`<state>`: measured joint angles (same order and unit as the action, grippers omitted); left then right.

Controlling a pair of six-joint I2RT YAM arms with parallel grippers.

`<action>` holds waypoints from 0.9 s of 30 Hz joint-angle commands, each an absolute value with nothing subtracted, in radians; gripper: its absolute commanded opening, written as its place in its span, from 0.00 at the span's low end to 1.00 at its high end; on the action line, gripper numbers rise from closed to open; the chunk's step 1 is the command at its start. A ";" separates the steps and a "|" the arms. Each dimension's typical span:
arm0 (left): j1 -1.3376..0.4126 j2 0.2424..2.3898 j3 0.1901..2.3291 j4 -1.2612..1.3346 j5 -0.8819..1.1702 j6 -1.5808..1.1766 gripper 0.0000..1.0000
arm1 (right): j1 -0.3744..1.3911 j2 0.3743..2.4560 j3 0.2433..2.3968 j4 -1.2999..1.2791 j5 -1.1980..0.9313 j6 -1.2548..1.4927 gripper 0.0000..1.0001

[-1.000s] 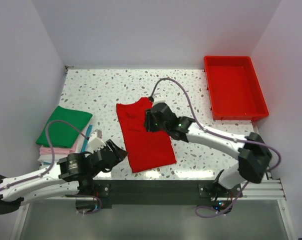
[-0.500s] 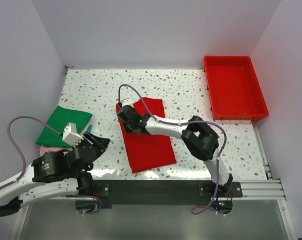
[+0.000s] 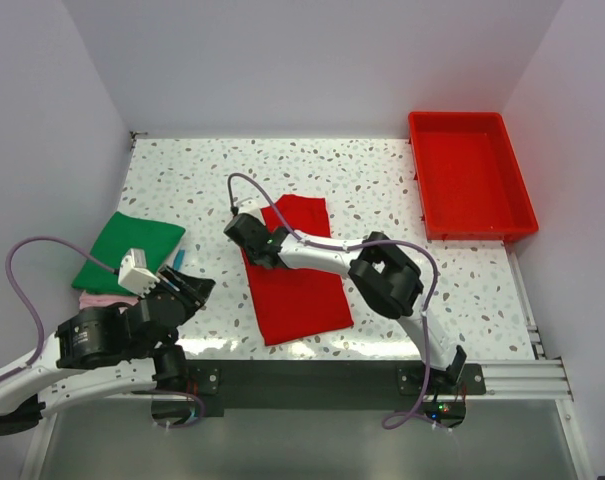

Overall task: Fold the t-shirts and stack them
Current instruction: Fold the tshirt

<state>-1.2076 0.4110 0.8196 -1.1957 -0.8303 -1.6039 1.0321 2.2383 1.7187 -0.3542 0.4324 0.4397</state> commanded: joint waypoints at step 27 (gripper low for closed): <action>-1.213 0.403 0.813 -1.216 -0.882 -1.603 0.52 | 1.037 2.220 1.750 -0.388 0.439 0.442 0.26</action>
